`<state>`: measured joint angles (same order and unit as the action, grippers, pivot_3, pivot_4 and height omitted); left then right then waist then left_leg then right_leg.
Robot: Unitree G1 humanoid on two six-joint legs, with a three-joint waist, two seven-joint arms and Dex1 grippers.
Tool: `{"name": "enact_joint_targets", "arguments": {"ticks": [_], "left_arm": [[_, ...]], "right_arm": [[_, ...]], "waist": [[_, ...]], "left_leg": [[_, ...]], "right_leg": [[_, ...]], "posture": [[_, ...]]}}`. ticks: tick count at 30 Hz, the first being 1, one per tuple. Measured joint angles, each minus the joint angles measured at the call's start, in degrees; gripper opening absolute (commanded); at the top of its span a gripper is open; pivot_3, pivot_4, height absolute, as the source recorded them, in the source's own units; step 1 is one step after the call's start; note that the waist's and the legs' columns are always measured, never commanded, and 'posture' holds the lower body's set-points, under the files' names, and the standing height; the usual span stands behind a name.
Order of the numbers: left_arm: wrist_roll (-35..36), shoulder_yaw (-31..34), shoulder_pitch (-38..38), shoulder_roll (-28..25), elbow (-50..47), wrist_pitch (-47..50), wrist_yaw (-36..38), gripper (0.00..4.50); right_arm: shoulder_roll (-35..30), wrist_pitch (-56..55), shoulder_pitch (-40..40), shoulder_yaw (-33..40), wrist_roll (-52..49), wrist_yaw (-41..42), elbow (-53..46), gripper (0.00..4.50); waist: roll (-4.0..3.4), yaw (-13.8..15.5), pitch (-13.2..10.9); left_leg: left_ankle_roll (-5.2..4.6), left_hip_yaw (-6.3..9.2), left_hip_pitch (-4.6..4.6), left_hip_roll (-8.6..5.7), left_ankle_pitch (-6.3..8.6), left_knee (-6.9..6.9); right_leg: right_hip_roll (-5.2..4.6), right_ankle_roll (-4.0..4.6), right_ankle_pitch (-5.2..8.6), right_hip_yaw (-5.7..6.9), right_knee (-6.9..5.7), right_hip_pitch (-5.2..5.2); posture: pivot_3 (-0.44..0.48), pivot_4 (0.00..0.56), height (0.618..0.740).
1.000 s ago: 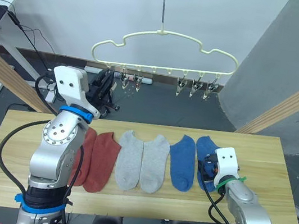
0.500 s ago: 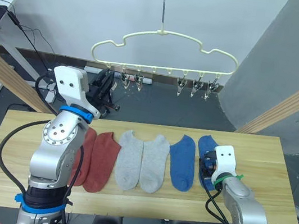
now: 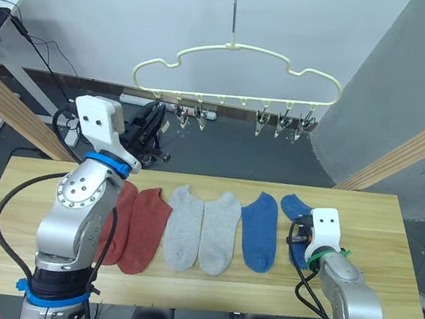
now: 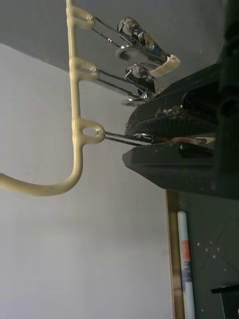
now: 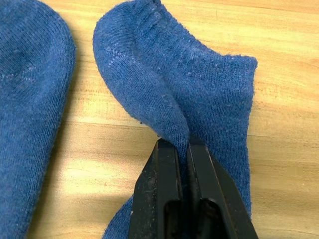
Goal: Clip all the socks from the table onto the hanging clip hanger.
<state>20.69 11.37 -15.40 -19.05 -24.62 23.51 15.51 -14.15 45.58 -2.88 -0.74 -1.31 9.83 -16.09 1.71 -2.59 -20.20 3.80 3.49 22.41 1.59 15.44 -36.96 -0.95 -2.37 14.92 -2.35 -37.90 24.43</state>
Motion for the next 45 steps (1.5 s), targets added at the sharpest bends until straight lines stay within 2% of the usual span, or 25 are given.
{"name": "enact_joint_targets", "arguments": {"ticks": [3, 6, 9, 14, 19, 25, 34, 45], "left_arm": [[3.2, 1.5, 0.0, -1.2, -0.8, 1.7, 1.6, 0.11], [9.5, 4.4, -0.4, -3.0, -1.7, 6.7, 2.6, 0.11], [15.2, 7.5, -2.3, -4.0, -1.8, 11.0, 2.2, 0.11], [22.3, 9.7, -3.6, -6.6, -2.0, 17.2, 1.3, 0.11], [28.8, 11.1, -5.2, -7.8, -2.0, 21.5, -0.3, 0.11], [32.6, 12.4, -6.6, -9.0, -1.6, 23.7, -2.5, 0.11], [38.8, 13.2, -7.7, -10.1, -0.2, 25.6, -5.1, 0.11], [39.9, 13.2, -7.5, -10.5, -0.2, 25.9, -6.1, 0.11]], "right_arm": [[-2.4, -2.9, 0.3, -1.9, 0.1, 2.6, -1.1, 0.0], [-5.4, -8.4, -0.2, -5.4, -0.4, 7.6, -6.1, 0.0], [-5.7, -12.4, -1.9, -7.7, -2.2, 11.6, -9.9, 0.0], [-2.5, -14.8, -4.8, -12.0, -5.8, 16.2, -11.0, 0.0], [2.5, -16.6, -9.8, -15.7, -6.7, 16.4, -10.2, 0.0], [6.8, -19.3, -14.2, -18.5, -6.1, 15.7, -4.2, 0.0], [10.5, -24.3, -16.4, -20.8, -4.0, 14.6, 2.4, 0.0], [14.7, -27.6, -19.8, -20.8, -3.9, 12.4, 7.8, 0.0]], "waist": [[0.0, -0.2, 0.0], [0.02, -0.5, 0.0], [0.03, -0.5, 0.0], [0.05, -0.4, 0.0], [0.06, -0.4, 0.0], [0.08, -0.3, 0.0], [0.1, 0.3, 0.0], [0.2, 0.7, 0.0]], "left_leg": [[0.0, -0.01, 0.03, 0.0, 0.0, 0.01], [0.03, -0.03, 0.28, 0.02, -0.02, -0.02], [0.29, 0.05, 0.42, 0.04, -0.17, -0.02], [0.36, 0.02, 0.52, 0.01, -0.2, -0.03], [0.37, 0.09, 0.54, 0.02, -0.21, -0.02], [0.38, 0.1, 0.57, 0.0, -0.22, -0.03], [0.39, 0.14, 0.6, 0.01, -0.22, -0.03], [0.4, 0.13, 0.59, 0.0, -0.23, -0.07]], "right_leg": [[0.0, 0.0, 0.0, 0.0, 0.0, 0.03], [0.02, -0.02, 0.0, -0.02, -0.07, 0.33], [0.05, -0.01, -0.01, 0.04, -0.12, 0.5], [-0.01, 0.15, -0.12, 0.01, -0.12, 0.61], [-0.01, 0.23, -0.17, 0.06, -0.17, 0.65], [-0.06, 0.27, -0.19, 0.09, -0.2, 0.69], [-0.12, 0.29, -0.21, 0.13, -0.25, 0.73], [-0.12, 0.36, -0.26, 0.13, -0.33, 0.75]], "posture": [[-0.049, 0.364, 0.74], [-0.046, 0.361, 0.74], [-0.045, 0.359, 0.74], [-0.042, 0.353, 0.74], [-0.042, 0.348, 0.74], [-0.033, 0.345, 0.74], [-0.026, 0.342, 0.74], [-0.015, 0.328, 0.74]]}}
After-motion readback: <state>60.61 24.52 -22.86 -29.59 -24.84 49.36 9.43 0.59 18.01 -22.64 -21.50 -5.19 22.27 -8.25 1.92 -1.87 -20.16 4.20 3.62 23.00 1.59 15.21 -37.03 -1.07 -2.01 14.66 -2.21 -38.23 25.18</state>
